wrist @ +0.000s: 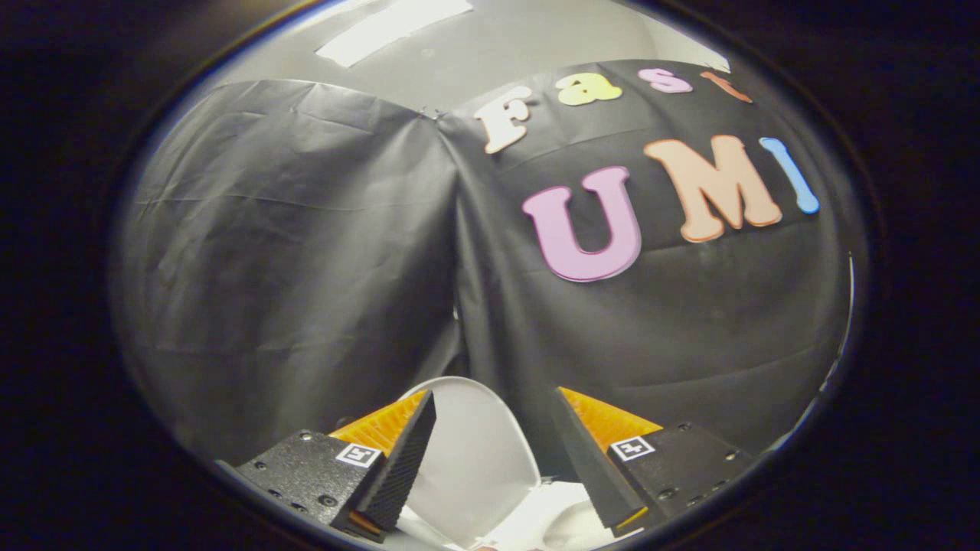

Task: Open the toilet lid.

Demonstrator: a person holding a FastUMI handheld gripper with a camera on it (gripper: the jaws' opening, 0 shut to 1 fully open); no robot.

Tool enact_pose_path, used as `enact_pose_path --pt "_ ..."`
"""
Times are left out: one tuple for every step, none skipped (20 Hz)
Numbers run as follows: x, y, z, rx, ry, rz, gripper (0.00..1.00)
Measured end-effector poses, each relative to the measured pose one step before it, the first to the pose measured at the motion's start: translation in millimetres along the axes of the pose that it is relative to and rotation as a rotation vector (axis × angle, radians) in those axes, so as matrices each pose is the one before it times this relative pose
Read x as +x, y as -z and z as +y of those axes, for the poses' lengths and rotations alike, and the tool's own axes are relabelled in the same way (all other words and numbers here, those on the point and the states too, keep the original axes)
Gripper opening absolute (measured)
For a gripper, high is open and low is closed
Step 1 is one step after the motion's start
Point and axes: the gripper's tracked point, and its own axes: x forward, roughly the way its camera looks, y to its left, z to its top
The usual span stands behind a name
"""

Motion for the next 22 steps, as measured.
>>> enact_pose_path --pt "-6.73 -0.46 -21.37 0.01015 0.02743 0.00613 0.93" --pt "-6.35 1.37 -15.33 0.0123 0.0265 0.00886 0.93" --pt "-9.29 3.95 -18.6 0.01401 0.0283 0.01753 0.93" --pt "-6.79 7.63 -10.84 0.00758 0.02273 0.0163 0.93" --pt "-3.35 0.89 -19.96 0.00666 0.02469 0.01034 0.93" --pt "-6.64 2.98 -15.06 0.00766 0.02136 0.00861 0.93" --pt "-8.55 5.39 -16.03 0.00967 0.023 0.00785 0.93" --pt "-7.38 5.03 -16.66 0.0092 0.02424 0.0087 0.93" --pt "-6.99 8.74 -14.07 0.00483 0.02295 0.00965 0.93" --pt "-6.4 5.61 -15.5 0.00216 0.02406 0.01202 0.93" --pt "-6.11 6.16 -15.64 0.00345 0.02444 0.00928 0.93" --pt "-5.58 3.4 -14.86 0.00654 0.0235 0.00808 0.93" --pt "-4.46 4.31 -13.94 0.01015 0.02089 0.00761 0.93" --pt "-3.96 4.24 -12.12 0.00927 0.01753 0.00893 0.93" --pt "-3.74 4.96 -10.51 0.00276 0.01501 0.01123 0.93" --pt "-4.04 3.14 -9.34 -0.0033 0.01456 0.01132 0.94" --pt "-4.25 3.45 -9.94 -0.00426 0.01177 0.00769 0.94" --pt "-3.93 3.83 -7.56 -0.00503 0.00802 0.00639 0.93" --pt "-3.66 2.58 -7.59 -0.0073 0.00729 0.00577 0.93" --pt "-2.44 3.42 -5.98 -0.00971 0.01013 0.01133 0.93" --pt "-4.48 4.54 -9.08 -0.0112 0.00922 0.01383 0.93" --pt "-6.2 5.38 -8.81 -0.01311 0.00437 0.01352 0.93"
